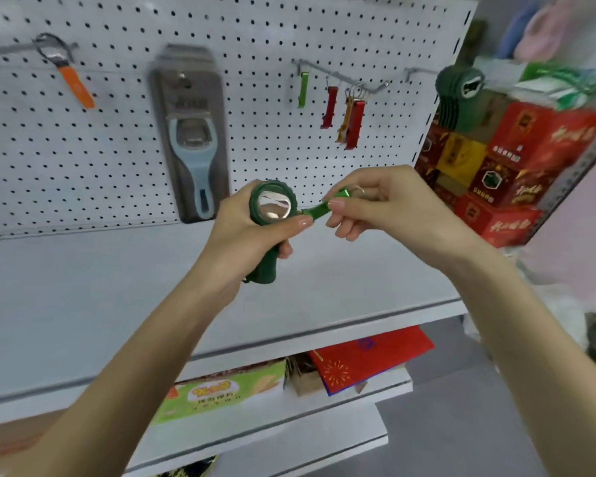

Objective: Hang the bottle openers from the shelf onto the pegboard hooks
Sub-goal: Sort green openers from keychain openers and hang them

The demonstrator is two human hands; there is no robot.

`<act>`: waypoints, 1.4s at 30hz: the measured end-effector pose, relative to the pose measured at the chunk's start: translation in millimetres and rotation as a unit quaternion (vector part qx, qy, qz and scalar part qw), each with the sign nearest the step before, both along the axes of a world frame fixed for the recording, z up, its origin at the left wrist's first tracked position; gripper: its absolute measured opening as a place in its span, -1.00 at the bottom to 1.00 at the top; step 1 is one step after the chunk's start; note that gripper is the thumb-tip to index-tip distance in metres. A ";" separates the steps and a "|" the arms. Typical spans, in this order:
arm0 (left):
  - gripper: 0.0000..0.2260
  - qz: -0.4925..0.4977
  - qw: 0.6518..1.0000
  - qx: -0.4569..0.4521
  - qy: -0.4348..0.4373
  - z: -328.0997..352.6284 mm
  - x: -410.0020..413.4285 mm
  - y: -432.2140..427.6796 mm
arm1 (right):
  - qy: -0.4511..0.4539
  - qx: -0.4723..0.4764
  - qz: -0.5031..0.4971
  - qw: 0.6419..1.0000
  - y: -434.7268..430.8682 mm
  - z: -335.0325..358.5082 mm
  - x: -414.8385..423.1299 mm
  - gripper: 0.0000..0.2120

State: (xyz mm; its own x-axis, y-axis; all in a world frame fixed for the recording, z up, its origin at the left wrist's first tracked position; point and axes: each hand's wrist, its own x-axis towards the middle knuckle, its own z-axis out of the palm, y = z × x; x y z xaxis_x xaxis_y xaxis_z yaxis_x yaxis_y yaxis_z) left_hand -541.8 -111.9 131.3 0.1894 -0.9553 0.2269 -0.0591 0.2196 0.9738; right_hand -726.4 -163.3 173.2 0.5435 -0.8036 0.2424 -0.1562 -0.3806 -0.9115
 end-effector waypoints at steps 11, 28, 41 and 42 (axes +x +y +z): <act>-0.77 0.077 0.994 0.001 0.076 16.5 -69.5 -38.0 | -0.131 -0.003 -0.032 0.991 -58.7 28.9 -57.4 -0.89; -0.73 0.153 0.980 0.002 0.124 41.1 -87.9 -61.9 | -0.088 -0.062 -0.003 0.994 -102.1 72.3 -42.3 -0.97; -0.66 0.118 0.985 0.036 0.124 33.7 -72.7 -71.8 | -0.059 -0.105 -0.023 0.993 -119.7 82.6 -38.2 -0.96; -0.69 0.113 0.986 0.035 0.120 34.1 -70.5 -72.0 | -0.060 -0.100 -0.018 0.993 -121.2 82.7 -38.3 -0.96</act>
